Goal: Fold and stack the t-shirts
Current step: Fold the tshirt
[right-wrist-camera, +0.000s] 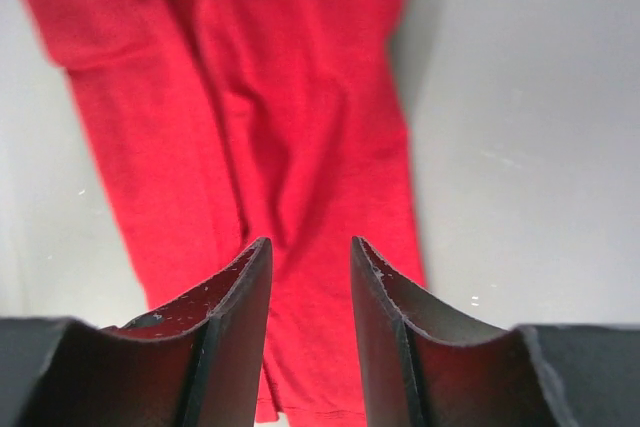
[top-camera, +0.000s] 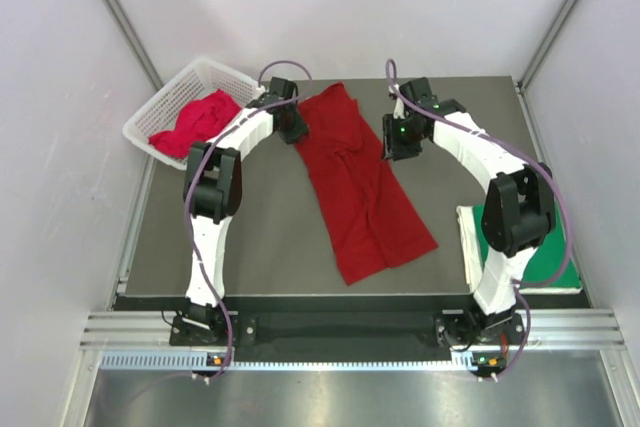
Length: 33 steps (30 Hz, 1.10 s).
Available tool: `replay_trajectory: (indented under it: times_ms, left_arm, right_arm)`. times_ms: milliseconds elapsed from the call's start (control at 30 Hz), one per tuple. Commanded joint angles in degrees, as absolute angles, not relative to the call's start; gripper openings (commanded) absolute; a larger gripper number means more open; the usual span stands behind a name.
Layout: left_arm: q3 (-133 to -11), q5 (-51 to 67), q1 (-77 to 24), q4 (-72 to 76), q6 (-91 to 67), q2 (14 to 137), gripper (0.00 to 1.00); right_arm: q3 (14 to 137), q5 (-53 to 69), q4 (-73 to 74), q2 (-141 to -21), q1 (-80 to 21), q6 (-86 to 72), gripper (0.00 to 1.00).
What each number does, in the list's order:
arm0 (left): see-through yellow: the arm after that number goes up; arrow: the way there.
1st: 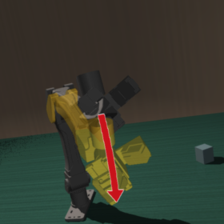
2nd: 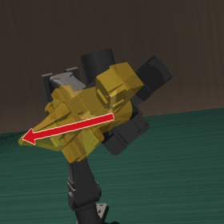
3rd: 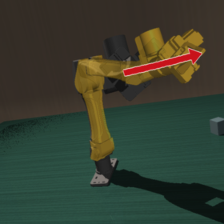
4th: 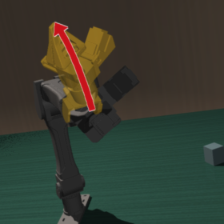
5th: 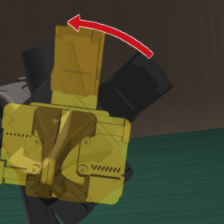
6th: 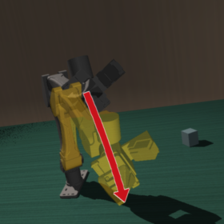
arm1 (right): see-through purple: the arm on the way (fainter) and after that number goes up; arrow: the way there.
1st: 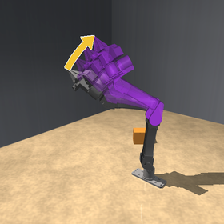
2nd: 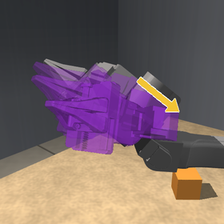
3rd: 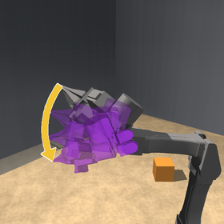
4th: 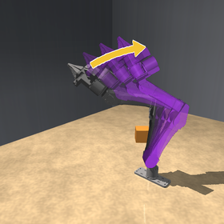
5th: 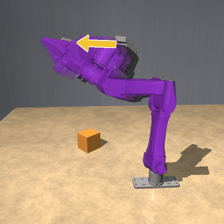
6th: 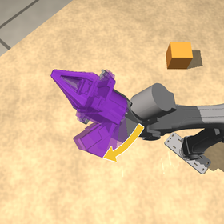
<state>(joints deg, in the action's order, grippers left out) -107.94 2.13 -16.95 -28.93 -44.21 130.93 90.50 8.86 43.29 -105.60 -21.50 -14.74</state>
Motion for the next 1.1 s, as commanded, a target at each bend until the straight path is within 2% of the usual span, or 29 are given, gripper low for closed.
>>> replay_trajectory:
  times_ms: [0,433,600,800,1067]
  left_arm:
    - [-112.9,0.8,-16.6,-29.8,-41.6,134.4,0.35]
    - [-127.6,-3.3,-15.0,-32.3,-40.7,148.0,0.36]
    - [-132.8,3.9,-14.8,-27.3,-41.1,152.3,0.36]
    - [-136.1,6.1,-14.3,-23.8,-40.5,155.2,0.40]
    - [-133.2,18.3,-14.1,-18.7,-39.9,147.8,0.45]
  right_arm:
    - [92.8,9.1,43.2,-106.1,-19.8,-15.7,0.38]
    - [85.3,4.1,40.9,-101.5,-18.5,-17.0,0.37]
    - [85.3,3.9,39.6,-101.7,-17.5,-16.6,0.37]
    - [86.6,4.8,40.5,-102.6,-15.6,-15.0,0.37]
    - [86.1,13.0,35.5,-103.7,-13.3,-11.1,0.39]
